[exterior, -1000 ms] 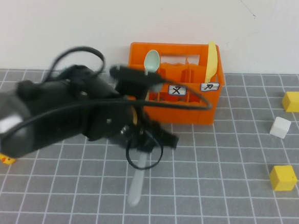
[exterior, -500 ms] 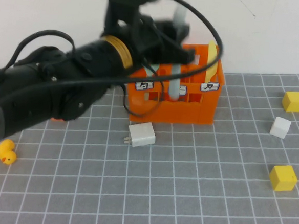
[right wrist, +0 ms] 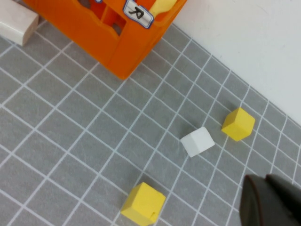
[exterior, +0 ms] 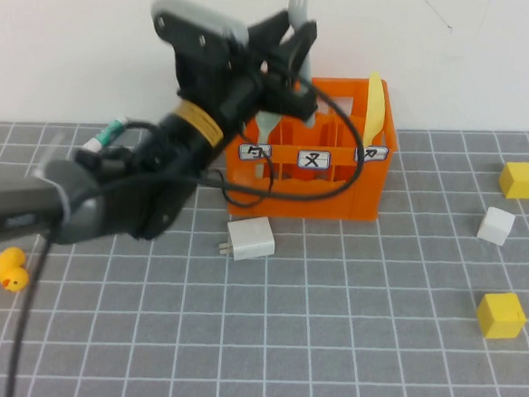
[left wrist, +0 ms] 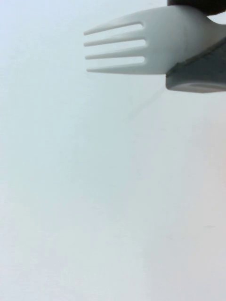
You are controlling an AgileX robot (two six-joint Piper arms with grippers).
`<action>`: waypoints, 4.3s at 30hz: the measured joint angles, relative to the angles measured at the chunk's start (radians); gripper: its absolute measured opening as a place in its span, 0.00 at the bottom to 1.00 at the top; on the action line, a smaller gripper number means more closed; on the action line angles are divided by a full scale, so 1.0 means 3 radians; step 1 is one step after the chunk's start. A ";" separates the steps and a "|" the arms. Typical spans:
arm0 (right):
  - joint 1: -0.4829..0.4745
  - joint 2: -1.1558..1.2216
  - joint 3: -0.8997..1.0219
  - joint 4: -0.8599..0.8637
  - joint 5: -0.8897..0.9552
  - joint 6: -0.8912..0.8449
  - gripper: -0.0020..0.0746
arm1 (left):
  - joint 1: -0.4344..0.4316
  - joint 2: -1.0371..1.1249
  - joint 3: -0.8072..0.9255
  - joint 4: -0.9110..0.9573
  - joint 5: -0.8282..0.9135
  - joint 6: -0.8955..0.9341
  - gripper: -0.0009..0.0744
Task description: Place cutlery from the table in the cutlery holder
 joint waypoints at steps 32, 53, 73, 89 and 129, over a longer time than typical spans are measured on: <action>0.0000 0.0000 0.0000 0.0014 -0.0029 -0.0116 0.02 | 0.0008 -0.1098 0.0000 0.0307 0.2028 0.0400 0.08; 0.0000 -0.1284 0.0510 0.0833 -0.0396 -0.1142 0.02 | 0.0008 -0.3856 0.1362 -0.0318 0.5079 0.0140 0.01; 0.0000 -0.2157 0.2161 0.1271 -0.1373 -0.1149 0.02 | 0.0008 -0.5988 0.2829 -0.0477 0.4922 0.0682 0.01; 0.0000 -0.2157 0.2161 0.1277 -0.1373 -0.1149 0.02 | 0.0008 -0.5988 0.2836 -0.0474 0.4922 0.0682 0.01; 0.0000 -0.2157 0.2163 0.1278 -0.1373 -0.1149 0.02 | 0.1166 -0.6442 0.4014 -0.0657 0.4555 0.0666 0.01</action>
